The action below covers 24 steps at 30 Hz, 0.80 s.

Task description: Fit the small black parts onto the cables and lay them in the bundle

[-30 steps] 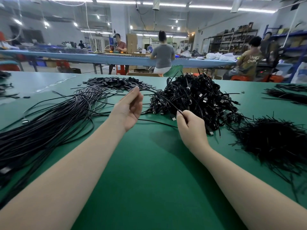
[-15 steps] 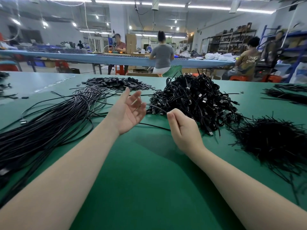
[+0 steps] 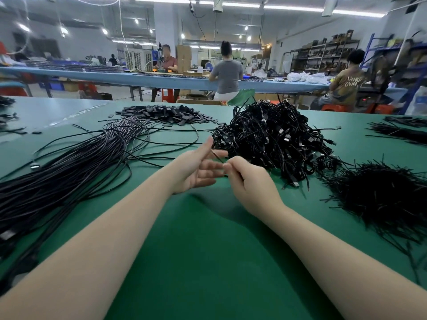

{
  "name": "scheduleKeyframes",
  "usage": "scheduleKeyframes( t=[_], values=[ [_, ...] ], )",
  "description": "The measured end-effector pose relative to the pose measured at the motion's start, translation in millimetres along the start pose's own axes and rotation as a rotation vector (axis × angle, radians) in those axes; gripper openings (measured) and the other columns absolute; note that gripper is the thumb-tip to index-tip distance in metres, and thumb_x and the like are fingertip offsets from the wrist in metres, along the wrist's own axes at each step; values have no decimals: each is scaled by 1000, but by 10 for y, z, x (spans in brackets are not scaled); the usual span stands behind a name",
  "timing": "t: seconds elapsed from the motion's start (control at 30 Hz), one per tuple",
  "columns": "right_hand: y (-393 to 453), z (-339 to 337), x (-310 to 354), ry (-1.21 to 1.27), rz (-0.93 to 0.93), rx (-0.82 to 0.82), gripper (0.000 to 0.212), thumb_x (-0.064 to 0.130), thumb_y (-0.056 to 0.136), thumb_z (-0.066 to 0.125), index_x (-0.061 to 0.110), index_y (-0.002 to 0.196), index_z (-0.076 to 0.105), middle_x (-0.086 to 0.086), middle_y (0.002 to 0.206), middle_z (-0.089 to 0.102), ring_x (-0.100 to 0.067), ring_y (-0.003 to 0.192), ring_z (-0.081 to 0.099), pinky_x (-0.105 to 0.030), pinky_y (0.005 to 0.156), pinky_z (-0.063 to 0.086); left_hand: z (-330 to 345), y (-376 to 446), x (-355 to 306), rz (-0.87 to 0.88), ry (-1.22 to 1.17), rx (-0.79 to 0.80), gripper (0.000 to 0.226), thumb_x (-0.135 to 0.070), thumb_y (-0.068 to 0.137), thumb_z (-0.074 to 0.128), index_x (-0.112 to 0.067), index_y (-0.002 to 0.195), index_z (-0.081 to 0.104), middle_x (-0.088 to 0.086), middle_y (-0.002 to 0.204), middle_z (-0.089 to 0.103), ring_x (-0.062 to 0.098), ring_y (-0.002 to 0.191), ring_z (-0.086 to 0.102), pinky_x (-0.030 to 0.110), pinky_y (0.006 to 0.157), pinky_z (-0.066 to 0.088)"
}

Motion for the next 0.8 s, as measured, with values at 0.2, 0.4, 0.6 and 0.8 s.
scheduleKeyframes(
  t=[0.2, 0.4, 0.6, 0.8],
  values=[
    [-45, 262, 159, -105, -93, 198, 25, 33, 100, 43, 12, 93, 55, 1, 75, 59, -29, 73, 55, -38, 61, 44, -374, -15, -277, 137, -420, -244, 30, -42, 98, 48, -19, 84, 60, -6, 61, 68, 10, 54, 67, 19, 48, 52],
    [-91, 405, 122, -147, -99, 327, 25, 38, 100, 41, 20, 100, 58, 0, 90, 66, -26, 84, 58, -36, 67, 46, -498, -95, -434, 182, -548, -293, 39, -41, 102, 37, -20, 78, 59, -6, 55, 64, 9, 49, 64, 17, 44, 50],
    [-117, 470, 92, -168, -102, 391, 26, 39, 99, 42, 23, 100, 62, 4, 94, 68, -22, 89, 59, -36, 70, 49, -522, -209, -682, 241, -559, -275, 38, -38, 99, 48, -22, 67, 60, -8, 52, 57, 7, 45, 57, 16, 47, 49],
    [-113, 471, 128, -219, -154, 357, 26, 40, 99, 40, 23, 102, 59, 3, 97, 67, -24, 91, 59, -36, 68, 47, -437, -214, -679, 172, -219, -214, 55, -41, 99, 41, -18, 61, 73, -3, 57, 64, 11, 49, 62, 21, 50, 53]
  ],
)
Point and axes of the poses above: each hand's wrist, its own y-axis towards the middle knuckle, its own z-axis out of the palm, x = y × z, the point moved 10 cm from there along y, towards the middle knuckle
